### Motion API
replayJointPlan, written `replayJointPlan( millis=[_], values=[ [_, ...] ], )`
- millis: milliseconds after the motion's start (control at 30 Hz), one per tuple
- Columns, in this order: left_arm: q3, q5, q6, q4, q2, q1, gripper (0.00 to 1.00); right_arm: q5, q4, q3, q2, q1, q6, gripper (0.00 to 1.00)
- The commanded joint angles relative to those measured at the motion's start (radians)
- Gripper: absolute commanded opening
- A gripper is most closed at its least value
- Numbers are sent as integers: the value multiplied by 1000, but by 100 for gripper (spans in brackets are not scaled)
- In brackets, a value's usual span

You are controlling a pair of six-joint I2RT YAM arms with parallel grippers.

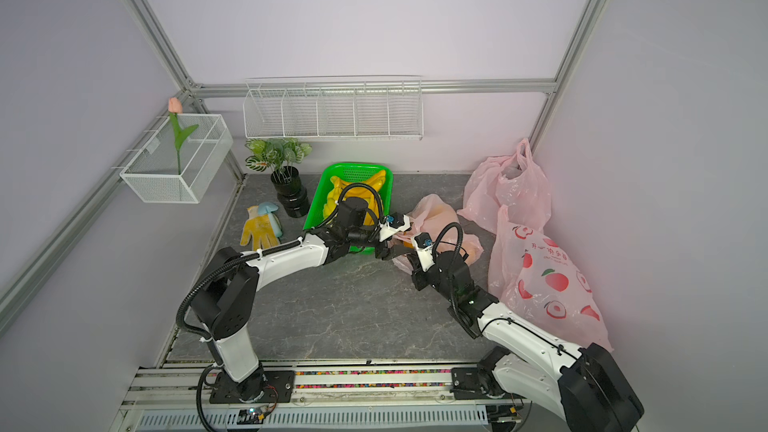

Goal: Place the banana into a plastic bag & tie a knot
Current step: Cross the plastic bag at the center of the board.

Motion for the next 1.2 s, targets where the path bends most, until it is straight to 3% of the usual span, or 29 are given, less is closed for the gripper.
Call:
replayJointPlan(
  millis=[0, 200, 333, 567, 700, 867, 1167],
  values=[
    [57, 27, 70, -123, 28, -12, 65, -9, 42, -10, -17, -5, -25, 17],
    [118, 44, 101, -207, 61, -24, 52, -2, 41, -9, -3, -5, -34, 17],
    [127, 51, 101, -214, 67, -30, 38, 3, 42, -7, -1, -5, -35, 17],
    [69, 30, 28, -85, 25, -31, 14, 26, 12, -7, -12, -5, -41, 17],
    [43, -17, 6, -58, -11, -30, 5, 37, -54, -3, -58, -4, -35, 23],
    [-21, -74, -16, -20, -73, -15, 0, 7, -218, 43, -158, -3, -4, 38],
    [-100, -88, -41, 43, -128, -9, 0, 21, -643, 286, -266, -4, -2, 58]
  ],
)
